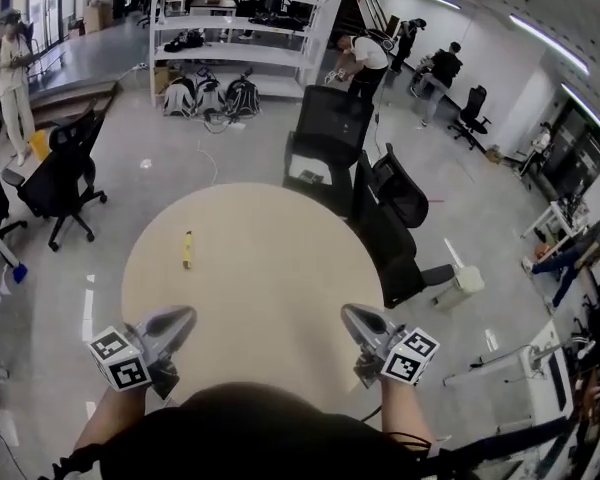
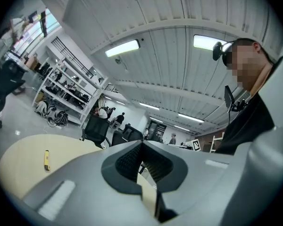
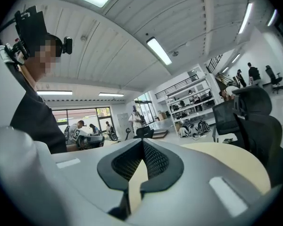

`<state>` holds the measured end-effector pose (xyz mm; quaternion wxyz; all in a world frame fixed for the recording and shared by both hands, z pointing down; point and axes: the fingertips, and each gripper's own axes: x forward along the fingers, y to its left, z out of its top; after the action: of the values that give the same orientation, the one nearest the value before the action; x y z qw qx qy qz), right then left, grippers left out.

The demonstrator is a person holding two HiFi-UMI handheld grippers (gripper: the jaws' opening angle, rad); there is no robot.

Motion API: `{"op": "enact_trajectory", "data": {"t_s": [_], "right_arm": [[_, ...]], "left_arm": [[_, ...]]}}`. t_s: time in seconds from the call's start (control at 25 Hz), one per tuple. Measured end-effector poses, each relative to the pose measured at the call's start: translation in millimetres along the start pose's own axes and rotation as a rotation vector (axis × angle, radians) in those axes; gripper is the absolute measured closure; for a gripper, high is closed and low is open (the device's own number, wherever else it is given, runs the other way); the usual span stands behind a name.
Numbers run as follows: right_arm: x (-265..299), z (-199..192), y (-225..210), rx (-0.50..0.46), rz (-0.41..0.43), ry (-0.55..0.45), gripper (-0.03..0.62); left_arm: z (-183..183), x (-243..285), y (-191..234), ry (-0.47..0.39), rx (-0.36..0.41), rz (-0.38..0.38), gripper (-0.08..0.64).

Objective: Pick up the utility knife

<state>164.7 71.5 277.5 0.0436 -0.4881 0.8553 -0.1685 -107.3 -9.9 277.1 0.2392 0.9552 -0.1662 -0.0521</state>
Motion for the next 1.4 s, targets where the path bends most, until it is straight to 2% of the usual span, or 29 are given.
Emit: {"op": "enact_trajectory", "data": {"t_s": [0.16,0.32,0.44,0.52,0.68,0.76,0.88,1.0,1.12,1.4], "right_arm": [[18,10,-44,0.008,0.130,-0.005,0.578],[26,2,-70,0.051,0.183,-0.015,0.578],[42,-15,-76,0.091,0.206,-0.001,0.578],[54,-27,-70,0.099,0.195,0.013,0.578],[69,-34,-48,0.094,0.082,0.012,0.578],[77,-34,-28,0.081,0.057,0.028,0.578],[90,-30,-9,0.034,0.032,0.059,0.577],[90,-17,-10,0.026,0.000,0.044,0.578],[87,-6,-18,0.006,-0.006,0.053,0.578],[92,-6,-50,-0.017,0.030,0.082,0.578]], "left_arm": [[-3,24,-6,-0.010,0.001,0.109,0.561],[-14,42,-17,0.030,0.020,0.151,0.561],[-18,33,-6,0.035,0.020,0.200,0.561],[-17,23,11,0.037,0.009,0.205,0.561],[-20,17,48,0.074,-0.015,0.105,0.561],[-17,15,66,0.072,-0.035,0.060,0.561],[1,17,92,0.068,-0.020,0.022,0.561],[7,21,107,0.064,0.003,0.019,0.561],[3,25,118,0.056,0.007,0.048,0.561],[-3,42,158,0.092,0.019,0.208,0.561]]}}
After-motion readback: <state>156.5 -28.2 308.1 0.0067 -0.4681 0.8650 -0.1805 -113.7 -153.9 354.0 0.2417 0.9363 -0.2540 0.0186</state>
